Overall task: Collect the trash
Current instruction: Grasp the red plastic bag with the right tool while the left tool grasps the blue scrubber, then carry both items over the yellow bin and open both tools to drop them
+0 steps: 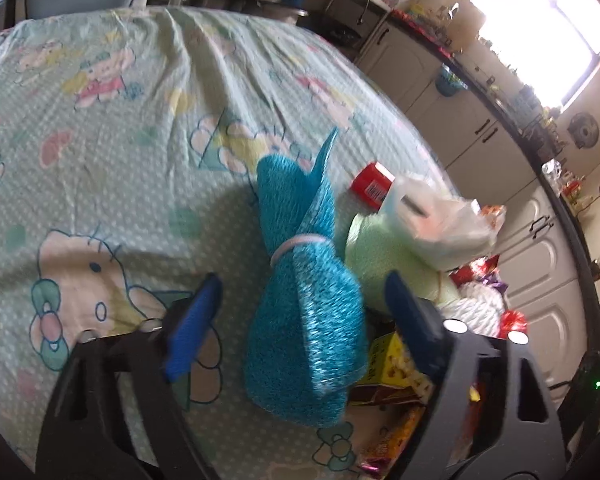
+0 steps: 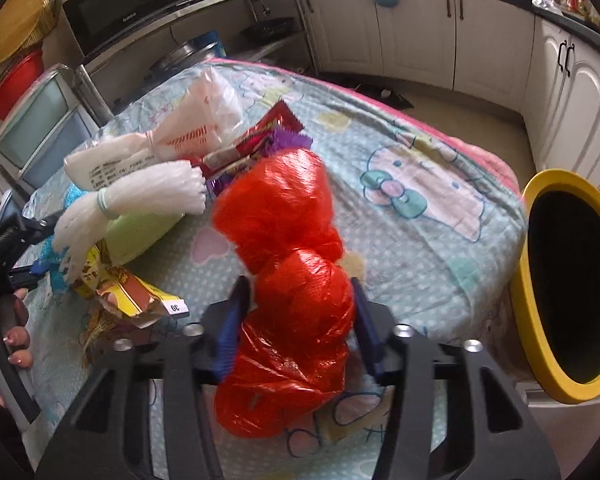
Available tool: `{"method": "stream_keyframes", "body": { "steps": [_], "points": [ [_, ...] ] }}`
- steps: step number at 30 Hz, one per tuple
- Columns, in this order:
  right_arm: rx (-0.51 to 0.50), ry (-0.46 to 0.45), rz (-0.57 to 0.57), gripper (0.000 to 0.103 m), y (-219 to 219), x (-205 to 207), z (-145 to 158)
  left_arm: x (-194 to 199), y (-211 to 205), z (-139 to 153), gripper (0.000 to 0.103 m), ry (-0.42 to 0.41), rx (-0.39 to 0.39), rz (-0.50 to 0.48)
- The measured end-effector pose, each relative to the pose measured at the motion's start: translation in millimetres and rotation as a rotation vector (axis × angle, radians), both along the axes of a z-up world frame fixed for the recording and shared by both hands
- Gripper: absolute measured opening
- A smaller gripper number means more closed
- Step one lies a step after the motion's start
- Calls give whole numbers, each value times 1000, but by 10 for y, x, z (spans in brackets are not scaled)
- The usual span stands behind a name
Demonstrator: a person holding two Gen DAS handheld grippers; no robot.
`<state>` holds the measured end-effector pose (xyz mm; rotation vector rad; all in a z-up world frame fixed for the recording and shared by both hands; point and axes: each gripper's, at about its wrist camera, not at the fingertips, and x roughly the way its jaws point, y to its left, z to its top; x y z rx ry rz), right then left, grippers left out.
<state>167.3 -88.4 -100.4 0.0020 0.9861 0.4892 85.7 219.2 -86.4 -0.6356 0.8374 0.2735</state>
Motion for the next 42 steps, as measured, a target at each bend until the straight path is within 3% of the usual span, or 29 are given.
{"method": "stream_keyframes", "body": {
  "steps": [2, 5, 10, 21, 33, 42],
  "points": [
    [3, -10, 10, 37, 0, -25, 22, -4, -6, -52, 47, 5, -21, -17],
    [17, -16, 9, 35, -43, -57, 37, -31, -36, -82, 31, 2, -15, -38],
    [39, -35, 6, 34, -109, -132, 92, -164, -5, -16, 22, -20, 24, -49],
    [85, -81, -28, 34, -421, -318, 347, -408, -114, 526, 19, -122, 170, -35],
    [97, -186, -155, 34, -958, -351, 792, -167, -833, 1070, 19, -262, 214, -209],
    [85, -266, -280, 34, -1486, -360, 1048, 106, -1443, 1200, 19, -315, 234, -350]
  ]
}}
